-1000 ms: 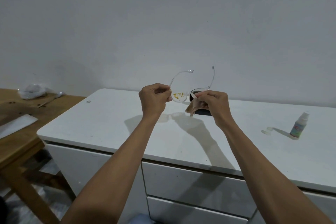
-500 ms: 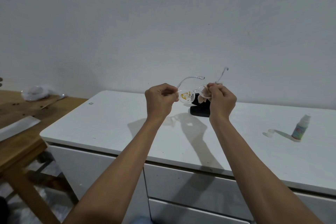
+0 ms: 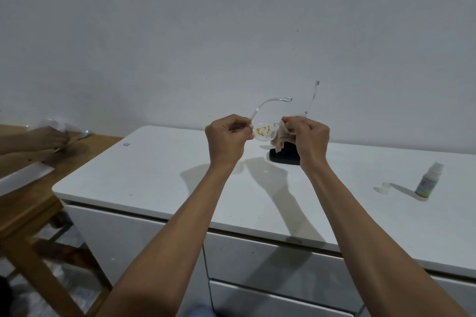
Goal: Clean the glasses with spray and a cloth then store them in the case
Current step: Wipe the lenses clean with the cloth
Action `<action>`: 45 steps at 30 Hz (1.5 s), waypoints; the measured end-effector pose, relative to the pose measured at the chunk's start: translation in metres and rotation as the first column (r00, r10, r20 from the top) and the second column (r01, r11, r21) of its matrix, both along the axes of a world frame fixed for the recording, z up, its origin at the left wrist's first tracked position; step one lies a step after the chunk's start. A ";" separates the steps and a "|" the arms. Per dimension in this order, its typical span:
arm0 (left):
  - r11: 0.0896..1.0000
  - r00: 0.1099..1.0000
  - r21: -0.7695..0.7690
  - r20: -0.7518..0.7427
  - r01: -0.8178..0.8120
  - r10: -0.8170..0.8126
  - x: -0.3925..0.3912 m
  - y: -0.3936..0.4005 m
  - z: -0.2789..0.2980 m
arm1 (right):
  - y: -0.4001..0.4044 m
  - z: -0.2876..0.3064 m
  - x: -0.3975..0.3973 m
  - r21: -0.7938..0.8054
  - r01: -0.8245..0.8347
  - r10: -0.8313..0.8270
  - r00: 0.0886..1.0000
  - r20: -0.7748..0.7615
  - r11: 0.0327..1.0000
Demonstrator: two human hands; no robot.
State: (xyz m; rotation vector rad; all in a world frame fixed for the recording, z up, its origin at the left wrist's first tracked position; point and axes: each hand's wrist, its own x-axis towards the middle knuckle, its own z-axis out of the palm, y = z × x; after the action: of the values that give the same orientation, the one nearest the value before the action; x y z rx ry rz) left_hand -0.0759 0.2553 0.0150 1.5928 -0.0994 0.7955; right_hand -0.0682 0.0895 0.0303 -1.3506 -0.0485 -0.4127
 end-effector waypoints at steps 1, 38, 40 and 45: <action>1.000 1.000 -0.026 -0.019 0.007 -0.008 0.001 0.002 -0.001 | -0.002 -0.003 -0.001 -0.019 -0.028 0.028 1.000 -0.001 0.999; 1.000 1.000 0.009 0.007 0.028 -0.028 -0.004 -0.009 0.001 | 0.002 -0.012 0.014 0.032 0.269 -0.269 0.963 0.000 0.963; 1.000 1.000 0.023 0.010 0.021 -0.021 -0.004 -0.011 0.000 | 0.000 -0.013 0.015 0.010 0.250 -0.250 0.968 0.005 0.968; 1.000 1.000 0.024 0.007 0.012 -0.012 -0.003 -0.013 -0.002 | -0.005 -0.018 0.016 -0.101 0.143 -0.141 0.990 0.025 0.985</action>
State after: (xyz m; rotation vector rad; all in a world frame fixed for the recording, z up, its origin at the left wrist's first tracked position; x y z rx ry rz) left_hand -0.0786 0.2420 0.0135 1.6105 -0.1239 0.7938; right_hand -0.0526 0.0843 0.0119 -1.4566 0.0125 -0.5485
